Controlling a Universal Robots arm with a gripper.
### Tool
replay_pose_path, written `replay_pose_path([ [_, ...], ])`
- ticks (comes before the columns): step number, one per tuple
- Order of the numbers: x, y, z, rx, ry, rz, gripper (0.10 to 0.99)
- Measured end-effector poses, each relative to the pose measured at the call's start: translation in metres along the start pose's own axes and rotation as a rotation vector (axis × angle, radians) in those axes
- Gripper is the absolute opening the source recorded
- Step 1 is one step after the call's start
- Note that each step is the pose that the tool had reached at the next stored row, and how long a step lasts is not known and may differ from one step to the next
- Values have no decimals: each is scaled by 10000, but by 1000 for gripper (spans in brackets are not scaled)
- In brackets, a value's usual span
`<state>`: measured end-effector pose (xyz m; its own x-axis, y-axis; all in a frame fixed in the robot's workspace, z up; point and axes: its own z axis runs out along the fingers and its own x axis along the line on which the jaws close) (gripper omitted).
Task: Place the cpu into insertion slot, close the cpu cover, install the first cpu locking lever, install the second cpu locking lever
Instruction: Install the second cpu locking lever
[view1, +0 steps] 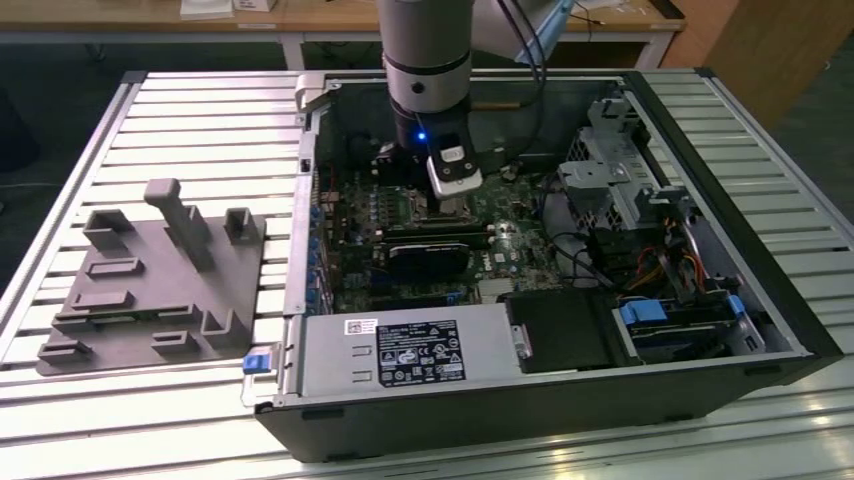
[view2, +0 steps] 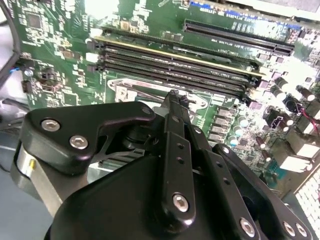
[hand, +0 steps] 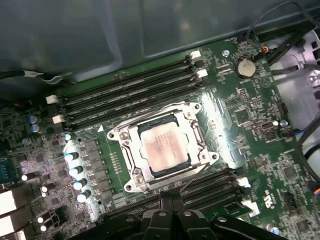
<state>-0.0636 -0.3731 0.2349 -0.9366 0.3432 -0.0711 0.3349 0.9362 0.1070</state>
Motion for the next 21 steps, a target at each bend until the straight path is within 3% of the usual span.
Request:
replay_pose_path([
  [4, 5, -57, 19, -245, 89, 1, 106],
  [9, 0, -122, 38, -679, 244, 36, 106],
  [21, 19, -309, 89, -1345, 484, 91, 106],
])
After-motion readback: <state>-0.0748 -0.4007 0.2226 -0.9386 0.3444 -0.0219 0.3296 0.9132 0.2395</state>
